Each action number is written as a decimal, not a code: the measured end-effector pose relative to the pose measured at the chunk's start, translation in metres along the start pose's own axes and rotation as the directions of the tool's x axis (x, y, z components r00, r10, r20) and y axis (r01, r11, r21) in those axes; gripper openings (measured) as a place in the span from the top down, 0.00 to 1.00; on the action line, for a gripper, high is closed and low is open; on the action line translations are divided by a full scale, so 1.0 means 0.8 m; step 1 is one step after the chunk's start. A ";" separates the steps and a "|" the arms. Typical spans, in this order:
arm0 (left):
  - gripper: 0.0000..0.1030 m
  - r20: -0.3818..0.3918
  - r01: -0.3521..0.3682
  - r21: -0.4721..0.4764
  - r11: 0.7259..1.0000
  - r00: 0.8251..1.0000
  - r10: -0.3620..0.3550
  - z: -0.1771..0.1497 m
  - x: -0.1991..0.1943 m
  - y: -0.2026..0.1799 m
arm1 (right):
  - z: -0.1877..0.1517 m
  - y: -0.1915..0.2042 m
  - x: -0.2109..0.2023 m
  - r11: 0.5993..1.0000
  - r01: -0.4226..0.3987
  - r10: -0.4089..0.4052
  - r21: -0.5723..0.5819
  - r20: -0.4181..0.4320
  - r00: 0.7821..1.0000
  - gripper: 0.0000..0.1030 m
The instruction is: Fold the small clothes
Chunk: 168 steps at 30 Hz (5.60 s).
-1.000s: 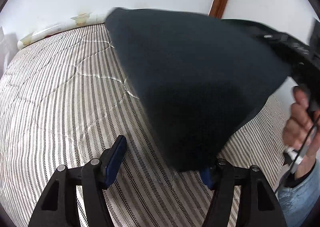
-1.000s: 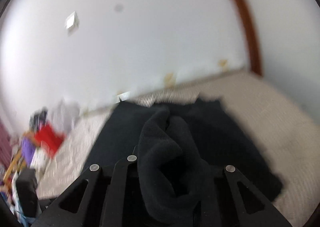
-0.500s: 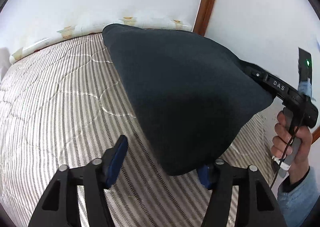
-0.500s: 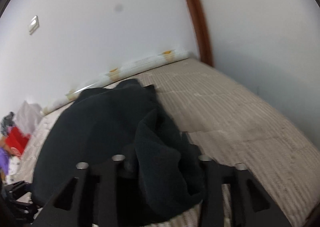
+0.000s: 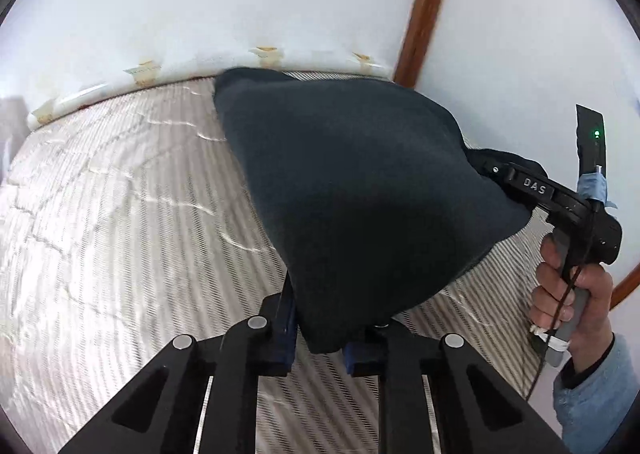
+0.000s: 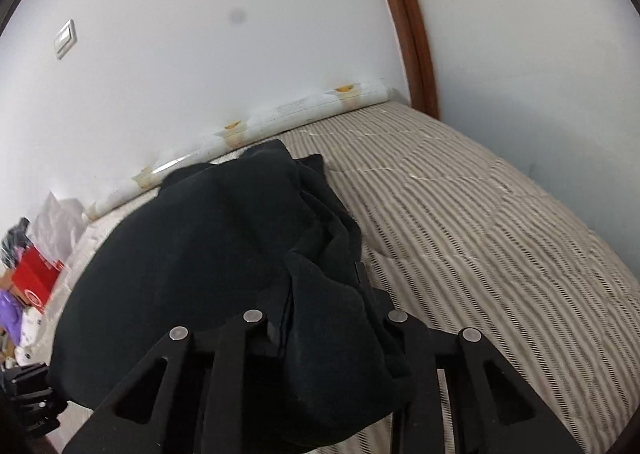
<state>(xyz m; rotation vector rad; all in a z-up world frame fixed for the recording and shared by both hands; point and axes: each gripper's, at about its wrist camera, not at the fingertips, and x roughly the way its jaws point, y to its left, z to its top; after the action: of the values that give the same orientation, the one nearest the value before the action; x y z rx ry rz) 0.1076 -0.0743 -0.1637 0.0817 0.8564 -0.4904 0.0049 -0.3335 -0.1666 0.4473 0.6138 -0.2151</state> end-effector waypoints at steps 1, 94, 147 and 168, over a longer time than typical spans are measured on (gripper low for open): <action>0.85 0.005 -0.008 -0.013 1.000 1.000 0.008 0.003 -0.003 0.008 | 0.002 0.006 0.006 1.000 -0.013 0.013 0.002 -0.008 1.000 0.76; 0.39 -0.018 -0.098 -0.121 0.988 0.995 0.096 0.088 0.003 0.198 | 0.141 0.213 0.226 0.946 -0.265 0.196 -0.186 -0.320 0.927 0.91; 0.39 -0.039 -0.161 -0.170 0.972 0.987 0.157 -0.011 -0.066 0.139 | -0.035 0.156 -0.015 0.935 -0.004 -0.033 -0.355 -0.096 0.995 0.71; 0.39 -0.083 -0.178 -0.174 0.968 0.983 0.165 -0.027 -0.068 0.113 | -0.053 0.158 -0.042 0.942 0.117 -0.158 -0.316 -0.108 0.982 0.71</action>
<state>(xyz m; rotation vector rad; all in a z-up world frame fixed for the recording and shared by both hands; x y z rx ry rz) 0.1027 0.0325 -0.1489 0.0050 0.9484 -0.2467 -0.0026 -0.2002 -0.1342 0.1156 0.7953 -0.2191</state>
